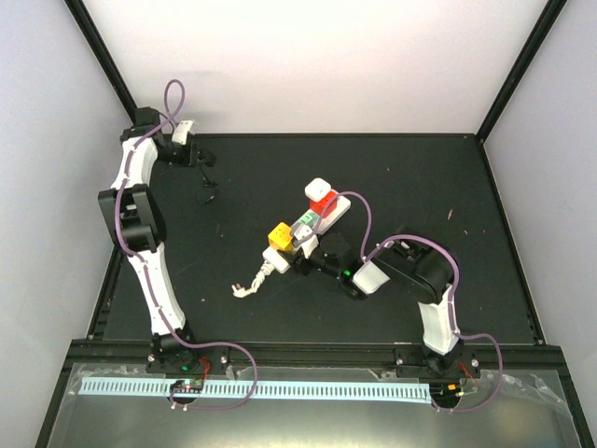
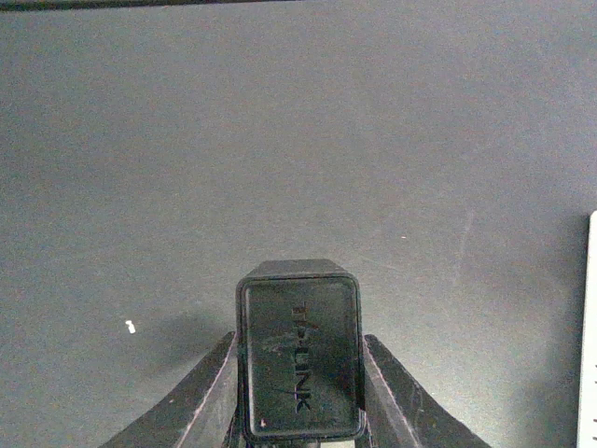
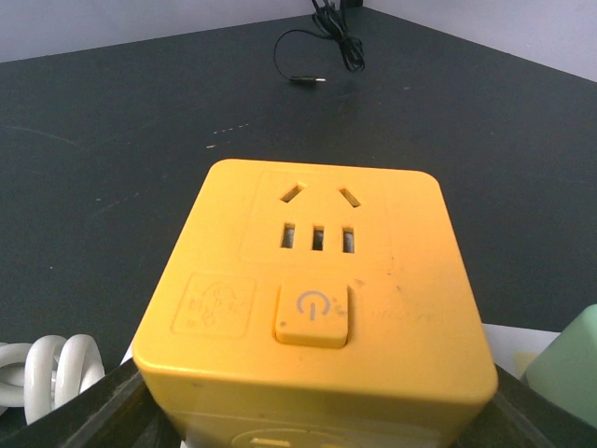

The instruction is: Pull the plug off the socket

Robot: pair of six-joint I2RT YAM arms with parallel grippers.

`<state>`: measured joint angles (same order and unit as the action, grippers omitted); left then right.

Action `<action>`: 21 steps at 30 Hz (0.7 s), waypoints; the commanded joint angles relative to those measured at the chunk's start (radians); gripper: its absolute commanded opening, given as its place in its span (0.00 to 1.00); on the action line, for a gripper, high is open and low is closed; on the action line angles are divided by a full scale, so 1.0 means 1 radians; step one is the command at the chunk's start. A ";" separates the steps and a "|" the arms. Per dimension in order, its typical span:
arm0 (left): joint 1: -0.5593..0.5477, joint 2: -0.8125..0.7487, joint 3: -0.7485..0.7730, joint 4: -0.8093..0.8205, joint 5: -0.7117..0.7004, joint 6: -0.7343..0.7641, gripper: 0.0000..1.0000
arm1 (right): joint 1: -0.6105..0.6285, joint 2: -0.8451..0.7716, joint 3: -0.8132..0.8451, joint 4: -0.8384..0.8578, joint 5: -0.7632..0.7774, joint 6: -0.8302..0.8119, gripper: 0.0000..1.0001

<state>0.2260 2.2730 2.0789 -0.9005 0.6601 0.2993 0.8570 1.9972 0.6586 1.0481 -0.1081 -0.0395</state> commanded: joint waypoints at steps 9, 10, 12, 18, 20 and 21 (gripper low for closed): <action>0.074 0.161 0.123 0.043 0.023 -0.036 0.16 | -0.001 0.058 -0.021 -0.167 -0.002 -0.041 0.01; 0.078 0.177 0.135 0.037 0.023 -0.038 0.16 | -0.001 0.058 -0.020 -0.169 -0.004 -0.041 0.01; 0.083 0.202 0.160 0.023 0.024 -0.042 0.18 | -0.002 0.056 -0.021 -0.169 -0.009 -0.045 0.01; 0.101 0.250 0.197 0.017 0.037 -0.073 0.21 | -0.002 0.056 -0.020 -0.173 -0.017 -0.048 0.01; 0.104 0.262 0.206 0.011 0.041 -0.083 0.22 | -0.001 0.056 -0.020 -0.173 -0.022 -0.046 0.01; 0.104 0.267 0.211 0.009 0.044 -0.088 0.25 | -0.002 0.054 -0.021 -0.175 -0.025 -0.046 0.01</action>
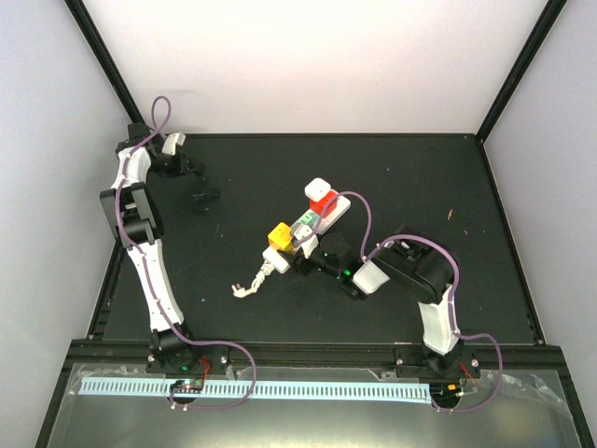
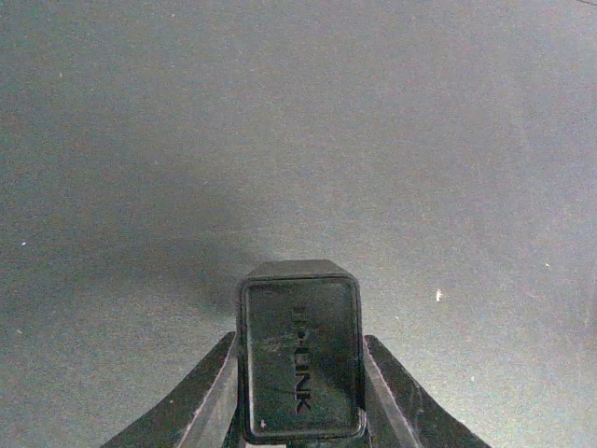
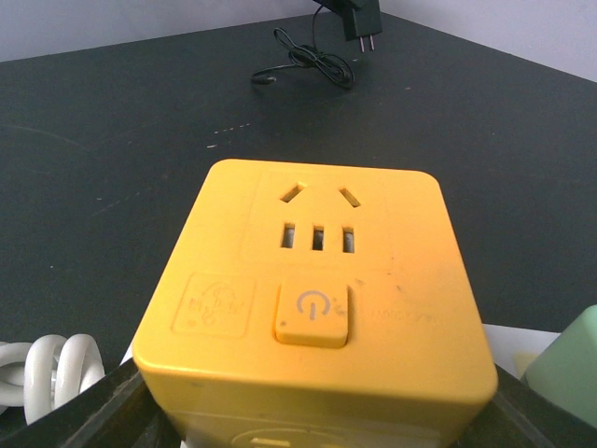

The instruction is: Pull the plug off the socket

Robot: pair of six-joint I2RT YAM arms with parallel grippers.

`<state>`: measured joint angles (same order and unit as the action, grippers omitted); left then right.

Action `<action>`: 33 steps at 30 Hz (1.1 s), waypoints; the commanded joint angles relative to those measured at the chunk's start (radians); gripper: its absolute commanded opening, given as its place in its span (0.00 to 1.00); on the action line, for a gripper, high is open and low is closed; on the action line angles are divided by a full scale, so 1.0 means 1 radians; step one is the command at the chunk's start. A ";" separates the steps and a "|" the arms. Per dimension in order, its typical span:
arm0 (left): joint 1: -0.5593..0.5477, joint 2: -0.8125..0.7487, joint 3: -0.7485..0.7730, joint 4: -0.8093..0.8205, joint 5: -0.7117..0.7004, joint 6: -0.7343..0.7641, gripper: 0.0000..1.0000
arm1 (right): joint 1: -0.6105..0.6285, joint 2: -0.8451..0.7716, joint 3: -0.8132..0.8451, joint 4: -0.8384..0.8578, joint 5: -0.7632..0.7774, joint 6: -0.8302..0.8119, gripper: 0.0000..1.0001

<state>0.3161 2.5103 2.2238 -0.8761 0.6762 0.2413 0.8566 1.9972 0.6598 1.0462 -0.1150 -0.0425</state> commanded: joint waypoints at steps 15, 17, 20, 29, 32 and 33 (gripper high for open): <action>0.015 -0.008 0.066 -0.041 -0.084 -0.045 0.76 | -0.001 0.034 -0.026 -0.179 -0.037 -0.049 0.12; 0.015 -0.032 0.054 -0.050 -0.088 -0.040 0.85 | -0.001 0.030 -0.024 -0.188 -0.041 -0.047 0.16; 0.015 -0.091 -0.006 -0.032 -0.101 -0.031 0.94 | -0.001 0.023 -0.028 -0.186 -0.050 -0.044 0.23; 0.015 -0.221 -0.099 -0.076 -0.119 -0.010 0.99 | -0.001 -0.022 -0.056 -0.159 -0.048 -0.039 0.60; 0.014 -0.275 -0.173 -0.054 -0.109 -0.007 0.99 | -0.001 -0.033 -0.061 -0.154 -0.041 -0.041 0.69; 0.014 -0.297 -0.201 -0.043 -0.107 -0.003 0.99 | -0.002 -0.036 -0.062 -0.155 -0.044 -0.047 0.71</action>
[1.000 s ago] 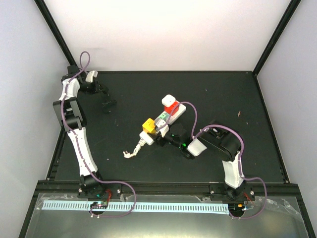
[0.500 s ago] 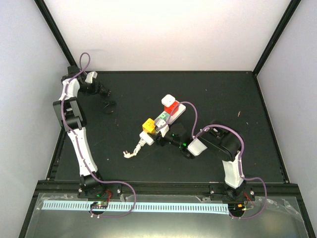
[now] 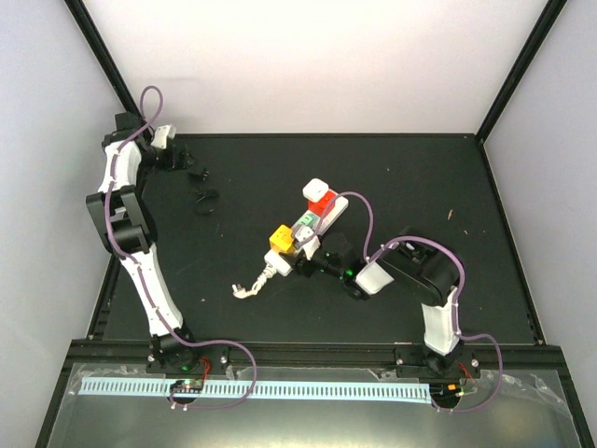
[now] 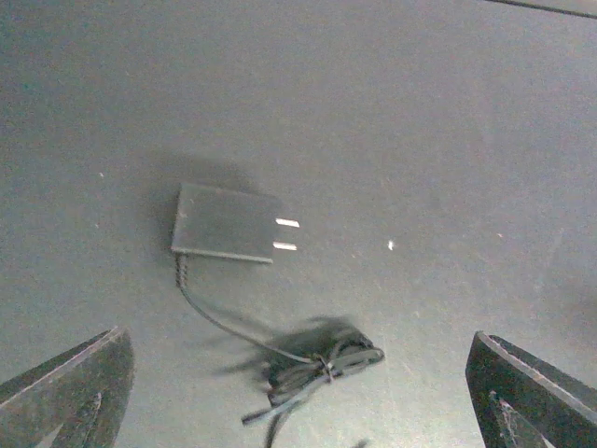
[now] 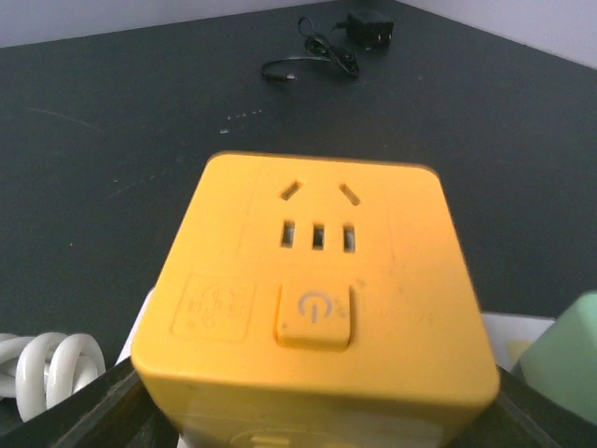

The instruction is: Pull the plug off the socket

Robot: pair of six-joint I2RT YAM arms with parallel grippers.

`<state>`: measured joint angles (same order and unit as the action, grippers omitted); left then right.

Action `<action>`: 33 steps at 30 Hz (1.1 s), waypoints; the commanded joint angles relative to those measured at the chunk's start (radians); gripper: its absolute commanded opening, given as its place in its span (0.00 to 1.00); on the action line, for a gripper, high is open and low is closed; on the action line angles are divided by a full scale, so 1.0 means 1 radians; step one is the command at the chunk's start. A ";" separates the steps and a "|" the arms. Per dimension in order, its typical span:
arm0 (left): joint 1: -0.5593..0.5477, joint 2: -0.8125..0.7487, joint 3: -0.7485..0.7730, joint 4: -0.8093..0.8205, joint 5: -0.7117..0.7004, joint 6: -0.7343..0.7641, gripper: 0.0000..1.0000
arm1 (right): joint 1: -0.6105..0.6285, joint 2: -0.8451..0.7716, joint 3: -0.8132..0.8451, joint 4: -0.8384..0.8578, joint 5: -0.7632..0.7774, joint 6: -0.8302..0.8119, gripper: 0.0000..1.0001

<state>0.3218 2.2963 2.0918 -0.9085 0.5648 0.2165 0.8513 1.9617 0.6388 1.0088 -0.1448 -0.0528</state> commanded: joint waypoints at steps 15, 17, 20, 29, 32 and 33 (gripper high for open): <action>-0.009 -0.374 -0.305 -0.009 0.019 0.101 0.99 | 0.004 -0.144 -0.073 -0.199 -0.055 -0.045 0.93; -0.016 -0.410 -0.332 -0.014 0.020 0.121 0.99 | 0.005 -0.179 -0.068 -0.231 -0.062 -0.037 0.93; -0.033 -0.462 -0.369 -0.024 0.014 0.148 0.99 | 0.004 -0.227 -0.061 -0.284 -0.076 -0.020 0.93; -0.143 -0.674 -0.540 -0.030 -0.039 0.268 0.99 | -0.015 -0.434 -0.080 -0.466 -0.173 -0.001 0.89; -0.209 -0.753 -0.630 -0.029 -0.079 0.296 0.99 | -0.057 -0.490 -0.065 -0.535 -0.183 0.003 0.85; -0.231 -0.779 -0.657 -0.030 -0.089 0.308 0.99 | -0.077 -0.503 -0.064 -0.546 -0.186 -0.001 0.84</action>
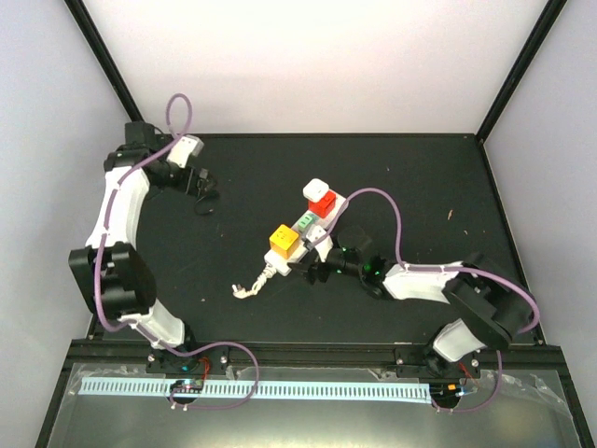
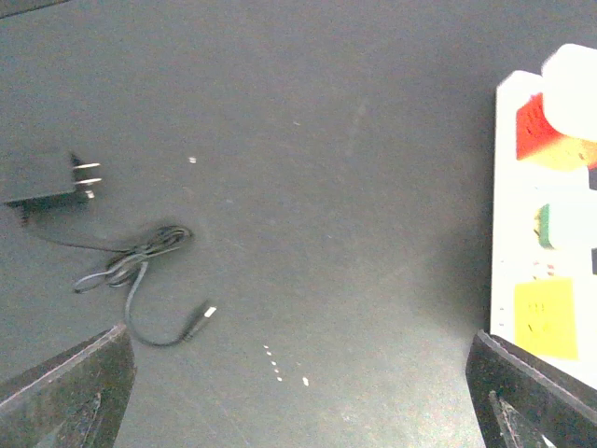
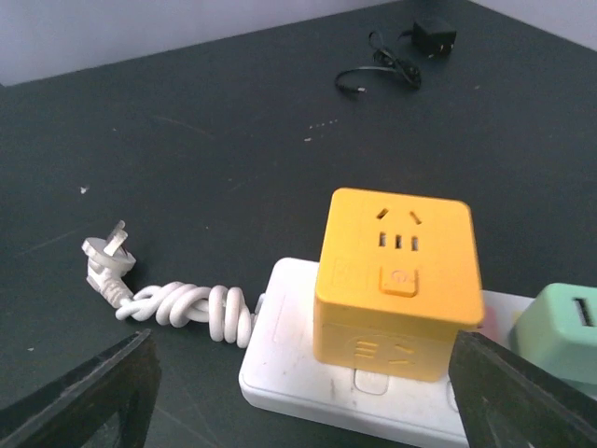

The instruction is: Pull the plug off the socket

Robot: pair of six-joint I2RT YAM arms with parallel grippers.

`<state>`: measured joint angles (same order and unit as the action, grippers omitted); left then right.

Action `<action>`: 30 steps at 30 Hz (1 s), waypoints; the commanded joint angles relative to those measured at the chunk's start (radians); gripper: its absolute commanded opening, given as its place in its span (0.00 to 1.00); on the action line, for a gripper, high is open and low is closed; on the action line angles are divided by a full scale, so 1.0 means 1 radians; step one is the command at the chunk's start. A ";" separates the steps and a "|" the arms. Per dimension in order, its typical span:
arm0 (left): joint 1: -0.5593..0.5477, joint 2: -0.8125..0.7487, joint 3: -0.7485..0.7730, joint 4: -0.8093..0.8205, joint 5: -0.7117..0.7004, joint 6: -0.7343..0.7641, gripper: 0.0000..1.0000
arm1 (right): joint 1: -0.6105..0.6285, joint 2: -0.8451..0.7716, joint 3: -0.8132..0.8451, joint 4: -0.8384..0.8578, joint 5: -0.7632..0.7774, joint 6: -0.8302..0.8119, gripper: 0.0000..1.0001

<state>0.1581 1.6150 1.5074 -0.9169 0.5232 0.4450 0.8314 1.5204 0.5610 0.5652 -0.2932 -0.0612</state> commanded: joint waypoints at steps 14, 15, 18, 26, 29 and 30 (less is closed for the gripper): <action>-0.307 -0.220 -0.285 0.055 -0.045 -0.014 0.90 | -0.133 0.051 0.151 -0.126 0.140 -0.104 0.63; -0.328 -0.218 -0.295 0.063 -0.053 -0.024 0.89 | -0.133 0.069 0.155 -0.119 0.142 -0.104 0.62; -0.383 -0.206 -0.316 0.079 -0.076 -0.055 0.87 | -0.132 0.103 0.165 -0.108 0.145 -0.107 0.60; -0.462 -0.204 -0.413 0.177 -0.128 -0.108 0.87 | -0.133 0.180 0.185 -0.050 0.166 -0.118 0.59; -0.468 -0.200 -0.444 0.195 -0.132 -0.125 0.87 | -0.132 0.205 0.193 -0.032 0.168 -0.125 0.58; -0.470 -0.198 -0.450 0.200 -0.131 -0.129 0.87 | -0.133 0.212 0.195 -0.022 0.169 -0.128 0.58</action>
<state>-0.3008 1.4139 1.0771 -0.7761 0.4152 0.3550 0.7002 1.7061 0.7292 0.4755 -0.1490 -0.1642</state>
